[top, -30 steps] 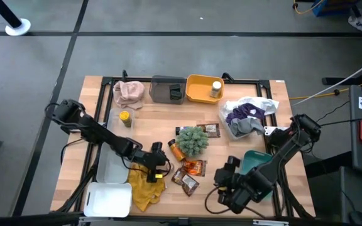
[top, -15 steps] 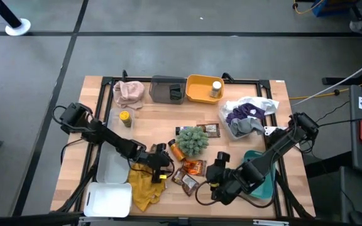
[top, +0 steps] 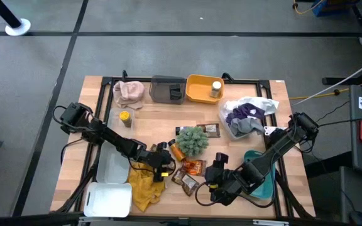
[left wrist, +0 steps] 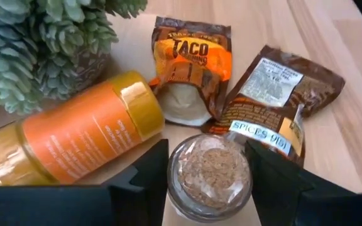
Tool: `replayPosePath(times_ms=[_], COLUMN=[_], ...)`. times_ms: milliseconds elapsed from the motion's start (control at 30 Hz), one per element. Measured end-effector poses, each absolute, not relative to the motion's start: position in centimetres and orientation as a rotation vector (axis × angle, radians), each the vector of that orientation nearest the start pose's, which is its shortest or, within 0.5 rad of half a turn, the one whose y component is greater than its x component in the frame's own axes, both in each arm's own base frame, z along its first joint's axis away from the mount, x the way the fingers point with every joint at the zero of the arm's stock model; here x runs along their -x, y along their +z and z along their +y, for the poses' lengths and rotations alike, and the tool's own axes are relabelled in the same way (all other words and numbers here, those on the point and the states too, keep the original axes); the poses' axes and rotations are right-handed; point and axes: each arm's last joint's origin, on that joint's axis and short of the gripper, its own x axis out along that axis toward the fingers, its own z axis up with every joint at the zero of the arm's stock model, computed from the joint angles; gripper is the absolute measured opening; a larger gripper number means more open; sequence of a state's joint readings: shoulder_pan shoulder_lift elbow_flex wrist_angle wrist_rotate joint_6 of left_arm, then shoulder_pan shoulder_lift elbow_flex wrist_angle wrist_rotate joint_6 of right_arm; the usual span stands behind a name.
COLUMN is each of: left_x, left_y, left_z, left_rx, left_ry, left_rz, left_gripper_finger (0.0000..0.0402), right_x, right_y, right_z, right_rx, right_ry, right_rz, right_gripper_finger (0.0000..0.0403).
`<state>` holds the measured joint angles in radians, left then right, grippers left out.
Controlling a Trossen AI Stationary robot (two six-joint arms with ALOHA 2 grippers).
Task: Sort spices by type
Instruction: Put the brown spice bottle into the green bin
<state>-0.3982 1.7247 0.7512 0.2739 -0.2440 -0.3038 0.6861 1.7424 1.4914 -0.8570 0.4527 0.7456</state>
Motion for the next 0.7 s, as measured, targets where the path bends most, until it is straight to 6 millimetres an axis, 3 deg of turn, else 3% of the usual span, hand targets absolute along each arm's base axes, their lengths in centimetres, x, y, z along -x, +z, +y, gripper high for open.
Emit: replayPosePath(times_ms=[200,433,700], left_x=[-30.8,-33.0,-34.8], left_y=[14.7,17.8,20.6], left_z=[-12.2,-12.6,-12.1], left_rx=[0.085,0.028,0.045], left_ry=[-0.054,-0.084,-0.067], left_rz=[0.635,0.526,0.435], left_gripper_finger=[0.0161,0.0161,0.0164], right_x=[-28.6,-28.3,-28.3], right_y=[27.7,27.5,27.2], right_z=[21.8,21.7,21.5], right_rx=[-0.09,-0.084,-0.088], right_ry=[-0.144,-0.126,-0.225], right_rz=[0.932,0.981,0.952], right_gripper_finger=[0.0264,0.0264,0.0264])
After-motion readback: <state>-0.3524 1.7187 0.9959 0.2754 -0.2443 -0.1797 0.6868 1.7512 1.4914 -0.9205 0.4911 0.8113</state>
